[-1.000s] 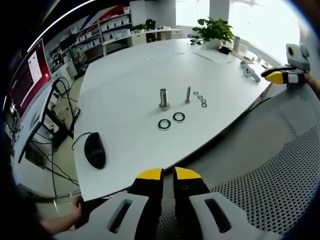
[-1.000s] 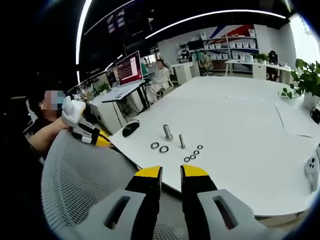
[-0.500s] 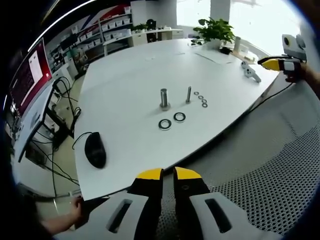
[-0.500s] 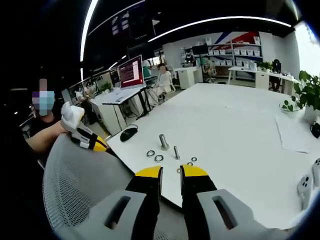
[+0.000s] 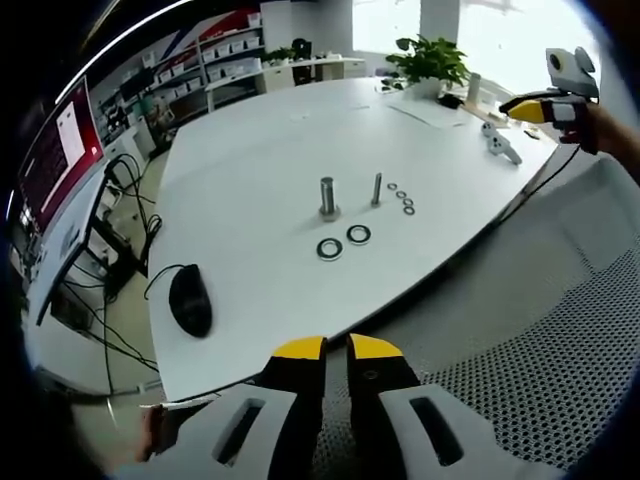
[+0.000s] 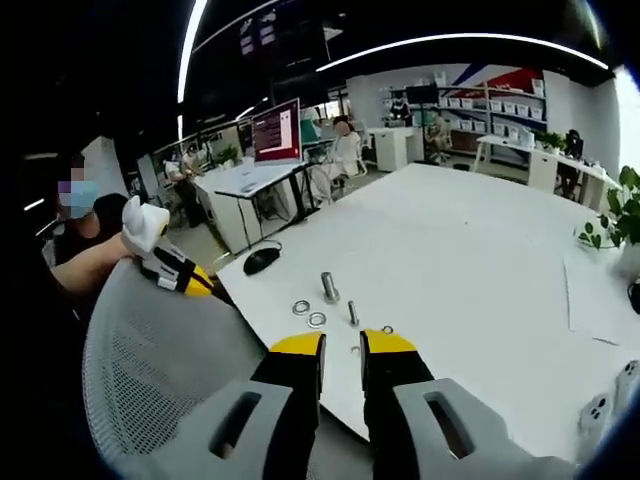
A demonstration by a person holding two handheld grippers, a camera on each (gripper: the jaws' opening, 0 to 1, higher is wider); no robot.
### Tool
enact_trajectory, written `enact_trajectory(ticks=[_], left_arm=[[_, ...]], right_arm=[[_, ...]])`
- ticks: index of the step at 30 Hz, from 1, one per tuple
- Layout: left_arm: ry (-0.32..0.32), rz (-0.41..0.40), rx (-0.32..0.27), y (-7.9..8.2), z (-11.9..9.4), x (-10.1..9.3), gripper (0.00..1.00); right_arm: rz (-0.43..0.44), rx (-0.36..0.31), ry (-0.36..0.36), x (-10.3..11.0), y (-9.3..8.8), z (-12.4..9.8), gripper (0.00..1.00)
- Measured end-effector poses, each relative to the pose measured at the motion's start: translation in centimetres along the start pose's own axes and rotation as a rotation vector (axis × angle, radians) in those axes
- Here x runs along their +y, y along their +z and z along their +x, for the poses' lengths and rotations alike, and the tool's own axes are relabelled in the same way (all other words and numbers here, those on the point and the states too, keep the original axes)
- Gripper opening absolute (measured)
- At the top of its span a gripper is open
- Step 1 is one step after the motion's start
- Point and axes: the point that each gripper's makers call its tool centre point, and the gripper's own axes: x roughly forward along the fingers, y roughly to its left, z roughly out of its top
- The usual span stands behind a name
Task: Place the washer onto the threaded stud by aligning its center hole with the stud, sliding it down to the base, and recovering from edge contact or off-axis alignment until the washer reaches the visible bottom stop.
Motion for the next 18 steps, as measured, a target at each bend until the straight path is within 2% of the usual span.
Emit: enact_trajectory(ticks=[3, 7, 8, 11, 13, 14, 18], left_arm=[[0.001, -0.001, -0.002, 0.0, 0.0, 0.0, 0.06], [0.001, -0.002, -0.003, 0.0, 0.0, 0.0, 0.06], [0.001, -0.002, -0.003, 0.0, 0.0, 0.0, 0.06], [0.000, -0.001, -0.003, 0.0, 0.1, 0.0, 0.06], [0.002, -0.002, -0.004, 0.1, 0.1, 0.0, 0.06], [0.002, -0.002, -0.005, 0.1, 0.1, 0.0, 0.06], [0.002, -0.004, -0.003, 0.1, 0.1, 0.1, 0.06]], right_arm=[[-0.038, 0.025, 0.030, 0.3, 0.5, 0.9, 0.17], [-0.072, 0.043, 0.034, 0.3, 1.1, 1.7, 0.17], [-0.079, 0.050, 0.040, -0.2, 1.2, 2.0, 0.17], [-0.100, 0.085, 0.068, -0.2, 0.9, 2.9, 0.17], [-0.081, 0.100, 0.103, 0.4, 0.6, 3.3, 0.17], [-0.045, 0.110, 0.134, 1.0, 0.3, 3.7, 0.17], [-0.028, 0.143, 0.168, 0.9, -0.6, 5.0, 0.17]])
